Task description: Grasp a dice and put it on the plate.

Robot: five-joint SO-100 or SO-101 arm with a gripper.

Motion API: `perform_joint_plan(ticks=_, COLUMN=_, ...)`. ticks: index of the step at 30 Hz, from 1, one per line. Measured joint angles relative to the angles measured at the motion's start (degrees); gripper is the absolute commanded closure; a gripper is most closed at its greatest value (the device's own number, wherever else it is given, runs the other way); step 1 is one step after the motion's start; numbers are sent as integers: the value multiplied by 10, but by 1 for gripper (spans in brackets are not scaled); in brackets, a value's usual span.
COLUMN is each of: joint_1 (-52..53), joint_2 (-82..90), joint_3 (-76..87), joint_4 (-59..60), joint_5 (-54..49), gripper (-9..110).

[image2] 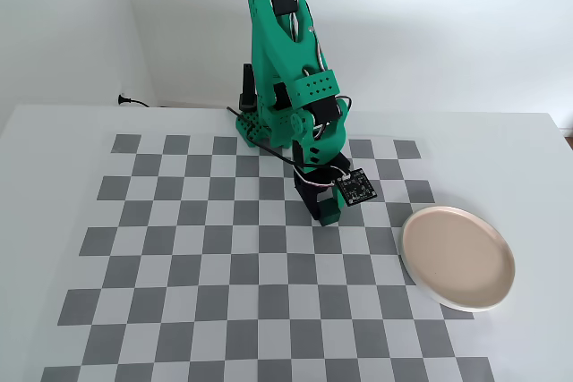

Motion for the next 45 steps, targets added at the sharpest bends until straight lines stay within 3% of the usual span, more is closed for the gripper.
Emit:
perform_joint_plan(ticks=16, joint_1=0, joint_2=172, joint_3=-115, joint_4=221, joint_5=0, gripper=106)
perform_joint_plan(ticks=24, joint_1=-54, joint_2=180, joint_3=-212, joint_4=300, joint_5=14, gripper=106)
perform_joint_plan(ticks=45, joint_1=-163, joint_2=-292, joint_3=-744, joint_4=416, joint_5=69, gripper=106)
